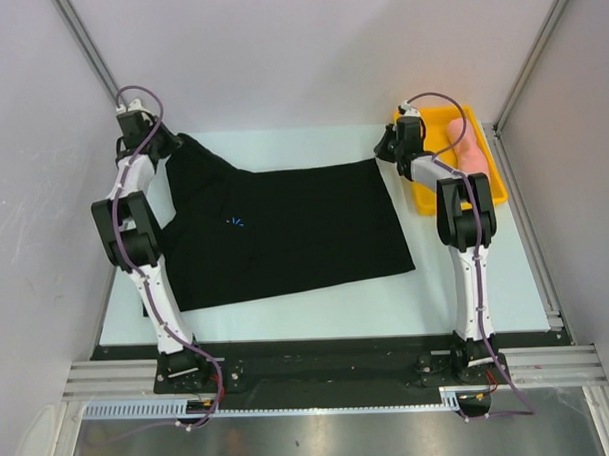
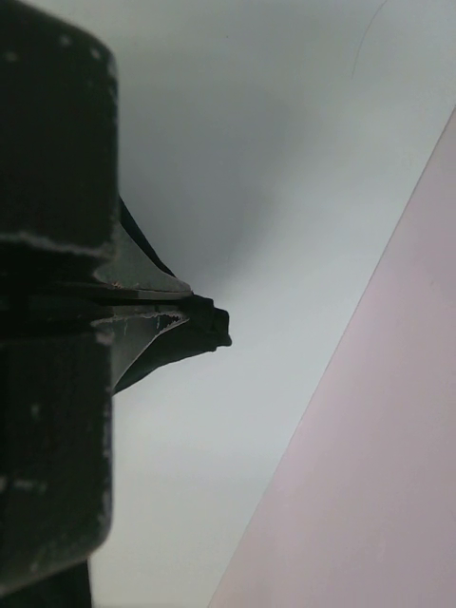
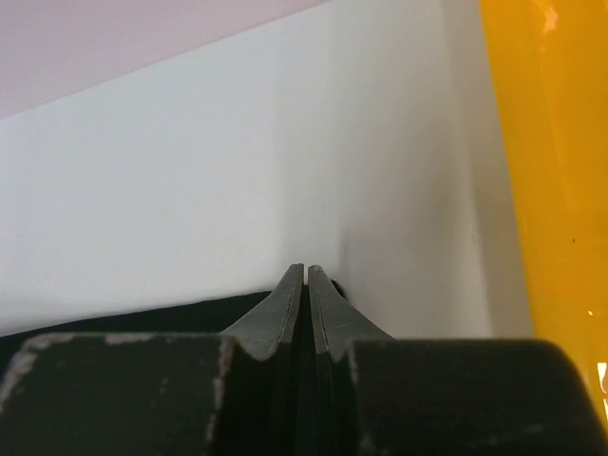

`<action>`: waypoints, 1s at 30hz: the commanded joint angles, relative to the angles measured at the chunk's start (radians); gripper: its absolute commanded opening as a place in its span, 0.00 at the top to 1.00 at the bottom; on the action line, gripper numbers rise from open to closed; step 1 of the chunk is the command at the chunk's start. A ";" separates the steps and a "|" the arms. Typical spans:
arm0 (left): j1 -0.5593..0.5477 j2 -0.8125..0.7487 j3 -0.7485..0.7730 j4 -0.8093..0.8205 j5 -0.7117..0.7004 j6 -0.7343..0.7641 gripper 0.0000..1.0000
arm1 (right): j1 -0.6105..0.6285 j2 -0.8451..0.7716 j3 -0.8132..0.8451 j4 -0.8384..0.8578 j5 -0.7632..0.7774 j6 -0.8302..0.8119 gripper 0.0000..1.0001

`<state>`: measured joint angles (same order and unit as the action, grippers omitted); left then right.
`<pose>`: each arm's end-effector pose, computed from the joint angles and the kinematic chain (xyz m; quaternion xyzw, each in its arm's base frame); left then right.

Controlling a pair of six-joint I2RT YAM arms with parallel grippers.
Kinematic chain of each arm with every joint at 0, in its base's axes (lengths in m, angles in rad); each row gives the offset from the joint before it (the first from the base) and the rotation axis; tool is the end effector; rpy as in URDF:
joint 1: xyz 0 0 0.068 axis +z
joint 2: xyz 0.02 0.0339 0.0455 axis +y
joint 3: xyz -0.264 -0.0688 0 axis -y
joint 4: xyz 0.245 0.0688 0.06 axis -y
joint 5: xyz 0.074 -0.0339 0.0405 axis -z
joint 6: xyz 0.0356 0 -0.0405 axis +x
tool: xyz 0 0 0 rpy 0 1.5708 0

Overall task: Roll the t-shirts
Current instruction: Fold the T-shirt at the center of the board.

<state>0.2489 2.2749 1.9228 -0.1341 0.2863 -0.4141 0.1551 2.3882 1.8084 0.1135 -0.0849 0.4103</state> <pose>0.5231 0.1226 0.2360 -0.2063 0.8256 -0.1639 0.4990 0.5411 0.0877 0.1609 0.0862 0.8465 0.1809 0.4932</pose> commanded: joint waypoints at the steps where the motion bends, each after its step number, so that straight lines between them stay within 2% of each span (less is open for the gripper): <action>1: 0.013 -0.139 -0.044 0.094 0.034 -0.032 1.00 | -0.002 -0.073 0.014 0.072 -0.042 -0.028 0.91; 6: 0.013 -0.207 -0.166 0.131 0.050 -0.078 1.00 | -0.005 -0.081 -0.006 0.081 -0.064 -0.018 0.88; 8: 0.015 -0.228 -0.195 0.160 0.050 -0.081 1.00 | -0.002 -0.073 0.017 0.043 -0.061 -0.025 0.82; 11: 0.013 -0.227 -0.188 0.142 0.050 -0.071 1.00 | 0.000 -0.054 0.040 0.012 -0.010 -0.039 0.64; 15: 0.013 -0.221 -0.189 0.111 0.045 -0.063 1.00 | -0.006 0.006 0.118 -0.066 -0.035 -0.021 0.63; 30: 0.013 -0.190 -0.160 0.094 0.048 -0.066 1.00 | 0.020 0.061 0.129 -0.110 -0.032 0.015 0.59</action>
<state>0.2520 2.1117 1.7313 -0.0578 0.3195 -0.4713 0.1677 2.4298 1.8877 0.0196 -0.1211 0.4091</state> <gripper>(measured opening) 0.010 0.406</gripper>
